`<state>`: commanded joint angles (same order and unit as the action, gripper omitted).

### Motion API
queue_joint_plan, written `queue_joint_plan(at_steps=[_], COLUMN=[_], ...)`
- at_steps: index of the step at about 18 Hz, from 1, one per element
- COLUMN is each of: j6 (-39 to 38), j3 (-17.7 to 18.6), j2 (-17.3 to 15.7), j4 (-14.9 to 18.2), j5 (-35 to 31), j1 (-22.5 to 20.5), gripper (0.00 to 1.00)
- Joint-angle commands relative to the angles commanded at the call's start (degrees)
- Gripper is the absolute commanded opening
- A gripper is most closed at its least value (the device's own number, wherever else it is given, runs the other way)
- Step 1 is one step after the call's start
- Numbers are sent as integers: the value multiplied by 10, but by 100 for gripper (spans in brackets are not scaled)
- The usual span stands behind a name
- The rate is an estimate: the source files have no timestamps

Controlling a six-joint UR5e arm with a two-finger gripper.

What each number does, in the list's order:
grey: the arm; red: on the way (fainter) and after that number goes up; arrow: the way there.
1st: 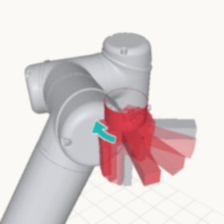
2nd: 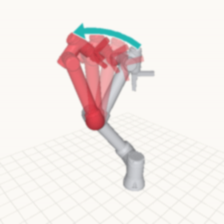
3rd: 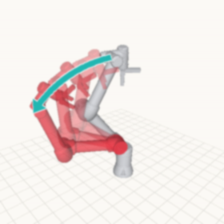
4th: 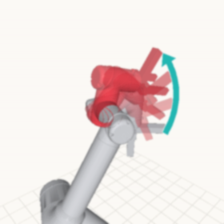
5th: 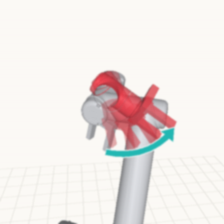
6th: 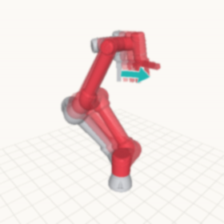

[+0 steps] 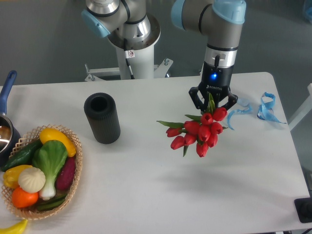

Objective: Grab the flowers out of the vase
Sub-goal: 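Carry the tulip bunch away from the vase and hold it above the table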

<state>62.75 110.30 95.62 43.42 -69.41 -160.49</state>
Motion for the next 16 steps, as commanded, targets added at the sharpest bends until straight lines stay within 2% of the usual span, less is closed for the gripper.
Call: queue_joint_plan(at_steps=[7, 16], j6=[3, 29], j3=[-16, -10], j2=[31, 33], j4=[1, 1], j5=[-107, -137], j1=[47, 59], gripper=[3, 6])
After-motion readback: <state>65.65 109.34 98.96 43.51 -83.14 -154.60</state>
